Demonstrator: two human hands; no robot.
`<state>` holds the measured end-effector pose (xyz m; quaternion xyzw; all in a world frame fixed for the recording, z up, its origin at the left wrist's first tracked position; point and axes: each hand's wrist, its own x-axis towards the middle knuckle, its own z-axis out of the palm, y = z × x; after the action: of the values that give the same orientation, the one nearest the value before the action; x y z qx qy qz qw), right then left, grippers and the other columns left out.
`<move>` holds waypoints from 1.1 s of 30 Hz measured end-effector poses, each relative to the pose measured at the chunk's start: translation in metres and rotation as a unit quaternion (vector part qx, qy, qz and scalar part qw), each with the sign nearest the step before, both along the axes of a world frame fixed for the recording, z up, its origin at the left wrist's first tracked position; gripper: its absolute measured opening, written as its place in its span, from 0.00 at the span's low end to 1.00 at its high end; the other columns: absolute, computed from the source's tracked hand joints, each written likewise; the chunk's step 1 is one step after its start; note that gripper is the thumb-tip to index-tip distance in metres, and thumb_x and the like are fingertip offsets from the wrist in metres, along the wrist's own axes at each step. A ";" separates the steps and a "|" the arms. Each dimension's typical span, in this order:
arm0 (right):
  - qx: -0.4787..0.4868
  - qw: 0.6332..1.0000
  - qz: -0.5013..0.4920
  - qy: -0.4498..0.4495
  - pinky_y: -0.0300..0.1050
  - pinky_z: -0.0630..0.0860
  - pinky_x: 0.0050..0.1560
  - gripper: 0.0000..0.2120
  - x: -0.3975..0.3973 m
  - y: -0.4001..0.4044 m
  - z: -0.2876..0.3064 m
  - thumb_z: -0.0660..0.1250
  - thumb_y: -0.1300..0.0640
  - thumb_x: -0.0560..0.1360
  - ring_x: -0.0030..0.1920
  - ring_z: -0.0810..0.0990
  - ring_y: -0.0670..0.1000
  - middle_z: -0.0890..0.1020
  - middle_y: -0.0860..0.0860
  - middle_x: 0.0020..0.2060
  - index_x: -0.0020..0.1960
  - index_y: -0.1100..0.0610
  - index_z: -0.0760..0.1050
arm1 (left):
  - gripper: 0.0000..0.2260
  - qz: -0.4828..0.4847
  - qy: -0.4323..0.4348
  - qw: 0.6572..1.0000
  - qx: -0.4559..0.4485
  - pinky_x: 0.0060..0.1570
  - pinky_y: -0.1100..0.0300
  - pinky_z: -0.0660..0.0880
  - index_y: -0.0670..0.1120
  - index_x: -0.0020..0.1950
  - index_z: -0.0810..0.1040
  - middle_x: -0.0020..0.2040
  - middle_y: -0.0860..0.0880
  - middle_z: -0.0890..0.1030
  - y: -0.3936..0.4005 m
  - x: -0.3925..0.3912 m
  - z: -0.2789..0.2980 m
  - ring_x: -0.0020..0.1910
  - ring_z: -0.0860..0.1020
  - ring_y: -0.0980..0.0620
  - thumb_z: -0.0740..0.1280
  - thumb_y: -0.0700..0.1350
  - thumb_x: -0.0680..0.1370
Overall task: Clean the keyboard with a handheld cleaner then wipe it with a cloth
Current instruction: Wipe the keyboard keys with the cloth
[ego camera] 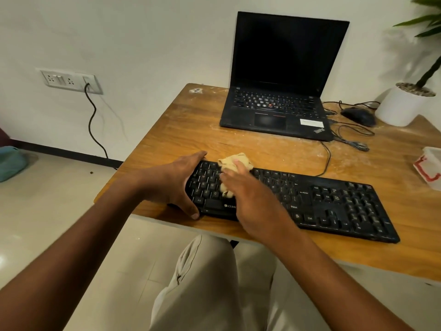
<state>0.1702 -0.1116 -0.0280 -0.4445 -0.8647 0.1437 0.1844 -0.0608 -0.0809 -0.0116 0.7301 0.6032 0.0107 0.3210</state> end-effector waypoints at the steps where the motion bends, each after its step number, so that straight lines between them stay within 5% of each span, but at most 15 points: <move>1: -0.003 1.000 0.023 -0.004 0.44 0.50 0.77 0.30 0.003 -0.007 -0.003 0.55 0.73 0.78 0.81 0.49 0.48 0.61 0.53 0.80 0.79 0.57 0.64 | 0.69 -0.001 0.003 1.000 0.001 0.76 0.50 0.62 0.61 0.82 0.39 0.82 0.53 0.54 0.001 0.000 0.000 0.78 0.59 0.49 0.86 0.55 0.57; 5: 0.004 1.000 0.017 -0.010 0.35 0.51 0.76 0.34 0.046 -0.027 -0.014 0.56 0.75 0.78 0.75 0.38 0.30 0.60 0.43 0.78 0.79 0.51 0.64 | 0.68 -0.014 0.005 1.000 0.005 0.76 0.52 0.61 0.60 0.82 0.39 0.82 0.52 0.54 0.000 0.000 0.001 0.78 0.59 0.49 0.86 0.54 0.59; 8: 0.006 0.999 -0.034 0.016 0.24 0.46 0.72 0.33 0.071 -0.026 -0.014 0.59 0.77 0.78 0.75 0.45 0.28 0.66 0.43 0.75 0.76 0.50 0.69 | 0.66 -0.032 0.045 0.998 0.022 0.79 0.49 0.53 0.58 0.83 0.39 0.82 0.52 0.53 0.000 0.005 0.006 0.79 0.55 0.49 0.85 0.57 0.61; 11: 0.017 0.995 -0.080 0.053 0.32 0.51 0.76 0.32 0.084 -0.017 -0.003 0.61 0.75 0.79 0.77 0.54 0.38 0.68 0.45 0.74 0.77 0.50 0.69 | 0.64 -0.075 0.100 0.991 0.040 0.78 0.45 0.34 0.56 0.83 0.40 0.84 0.53 0.49 0.003 0.015 0.008 0.82 0.46 0.51 0.82 0.64 0.61; 14: 0.019 0.985 -0.128 0.110 0.52 0.66 0.76 0.28 0.092 -0.005 0.012 0.63 0.69 0.80 0.76 0.64 0.47 0.67 0.44 0.73 0.77 0.50 0.68 | 0.62 -0.111 0.103 0.988 0.044 0.76 0.44 0.28 0.54 0.83 0.41 0.84 0.52 0.47 0.005 0.037 0.010 0.82 0.42 0.52 0.78 0.69 0.63; 16: 0.033 0.978 -0.161 0.127 0.43 0.79 0.59 0.25 0.098 0.006 0.022 0.64 0.66 0.81 0.62 0.80 0.52 0.77 0.51 0.69 0.76 0.51 0.70 | 0.62 -0.129 0.111 0.984 0.054 0.76 0.42 0.29 0.52 0.83 0.40 0.84 0.51 0.45 0.006 0.057 0.009 0.82 0.40 0.52 0.74 0.73 0.64; 18: 0.058 0.970 -0.194 0.136 0.28 0.72 0.36 0.20 0.106 0.019 0.030 0.65 0.65 0.81 0.40 0.79 0.45 0.83 0.53 0.53 0.71 0.54 0.75 | 0.62 -0.138 0.115 0.982 0.066 0.77 0.41 0.30 0.51 0.83 0.39 0.84 0.50 0.43 0.006 0.071 0.004 0.82 0.39 0.52 0.71 0.75 0.65; 20: 0.105 0.956 -0.235 0.140 0.30 0.68 0.31 0.15 0.112 0.031 0.037 0.63 0.64 0.82 0.35 0.75 0.43 0.82 0.51 0.46 0.66 0.55 0.78 | 0.62 -0.139 0.119 0.981 0.072 0.78 0.43 0.32 0.51 0.83 0.37 0.84 0.50 0.42 0.005 0.077 0.000 0.82 0.39 0.52 0.71 0.75 0.65; 23: 0.143 0.946 -0.261 0.125 0.40 0.73 0.38 0.14 0.108 0.037 0.040 0.63 0.62 0.81 0.44 0.80 0.50 0.81 0.53 0.51 0.65 0.56 0.76 | 0.61 -0.138 0.120 0.980 0.076 0.78 0.47 0.31 0.50 0.83 0.36 0.84 0.51 0.41 0.004 0.079 -0.001 0.82 0.39 0.52 0.71 0.74 0.66; 26: 0.063 0.968 -0.241 0.039 0.39 0.70 0.38 0.12 0.084 0.024 0.021 0.63 0.57 0.81 0.44 0.76 0.46 0.76 0.50 0.50 0.63 0.54 0.73 | 0.61 -0.137 0.118 0.980 0.077 0.76 0.50 0.30 0.51 0.83 0.37 0.84 0.52 0.42 0.004 0.078 0.000 0.81 0.40 0.52 0.72 0.74 0.66; 28: 0.015 0.971 -0.239 -0.022 0.50 0.76 0.56 0.14 0.068 0.015 0.007 0.62 0.57 0.82 0.60 0.76 0.53 0.76 0.53 0.57 0.67 0.54 0.70 | 0.62 -0.138 0.117 0.980 0.079 0.76 0.50 0.30 0.51 0.83 0.37 0.84 0.52 0.42 0.005 0.078 -0.001 0.81 0.40 0.53 0.72 0.74 0.66; 30: 0.006 0.968 -0.239 -0.079 0.58 0.65 0.75 0.19 0.058 0.016 -0.001 0.60 0.60 0.82 0.76 0.64 0.59 0.73 0.55 0.70 0.73 0.56 0.66 | 0.62 -0.139 0.117 0.980 0.081 0.77 0.50 0.31 0.51 0.83 0.37 0.84 0.52 0.43 0.005 0.078 -0.002 0.81 0.41 0.53 0.72 0.74 0.65; 33: 0.014 0.972 -0.213 -0.093 0.57 0.51 0.81 0.27 0.043 0.020 -0.006 0.58 0.64 0.81 0.81 0.53 0.58 0.64 0.55 0.78 0.79 0.57 0.58 | 0.62 -0.140 0.118 0.979 0.083 0.76 0.51 0.30 0.51 0.83 0.38 0.84 0.52 0.44 0.007 0.078 -0.004 0.81 0.41 0.53 0.72 0.75 0.65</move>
<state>0.2135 -0.0917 -0.0339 -0.6275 -0.7653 0.0469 0.1359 0.0170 -0.0741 -0.0151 0.8277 0.5254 -0.0708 0.1839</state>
